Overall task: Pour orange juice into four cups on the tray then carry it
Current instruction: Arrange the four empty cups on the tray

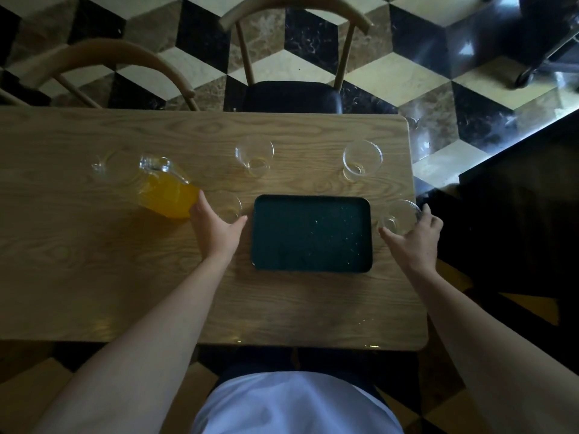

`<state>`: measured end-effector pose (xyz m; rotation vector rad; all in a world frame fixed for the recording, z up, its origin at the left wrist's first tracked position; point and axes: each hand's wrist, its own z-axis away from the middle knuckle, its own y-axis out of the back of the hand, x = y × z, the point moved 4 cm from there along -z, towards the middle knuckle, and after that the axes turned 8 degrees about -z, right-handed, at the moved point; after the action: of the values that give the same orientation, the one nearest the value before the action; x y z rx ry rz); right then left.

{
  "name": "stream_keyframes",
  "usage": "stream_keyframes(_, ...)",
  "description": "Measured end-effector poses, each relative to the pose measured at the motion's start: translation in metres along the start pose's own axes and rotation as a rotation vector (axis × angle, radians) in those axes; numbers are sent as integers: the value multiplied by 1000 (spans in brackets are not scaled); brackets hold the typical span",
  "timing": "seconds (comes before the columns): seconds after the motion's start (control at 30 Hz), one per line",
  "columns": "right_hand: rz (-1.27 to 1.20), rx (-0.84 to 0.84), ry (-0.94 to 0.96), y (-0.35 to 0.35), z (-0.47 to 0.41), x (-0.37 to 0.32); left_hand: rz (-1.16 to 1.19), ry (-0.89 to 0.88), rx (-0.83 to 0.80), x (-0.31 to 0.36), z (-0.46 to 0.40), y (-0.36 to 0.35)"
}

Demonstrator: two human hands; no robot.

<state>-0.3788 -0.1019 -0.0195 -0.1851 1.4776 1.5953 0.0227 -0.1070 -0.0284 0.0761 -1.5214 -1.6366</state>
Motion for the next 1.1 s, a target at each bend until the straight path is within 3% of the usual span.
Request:
stream_keyframes(0.23,19,-14,32,2,-9,-6,-1,1,53,15,4,5)
stream_keyframes(0.43,-66,15,167,-2,1,-37,36,-298,178,51,29,6)
stream_keyframes(0.63,-79,-181,329,-41,26,-63,14,-476,62,75,57,-22)
stream_keyframes(0.8,-37,-303,348,-62,28,-69,-53,-508,-76,84,59,-33)
stream_keyframes(1.1,59,-377,352,-73,13,-81,-30,-480,-175,93,40,-36)
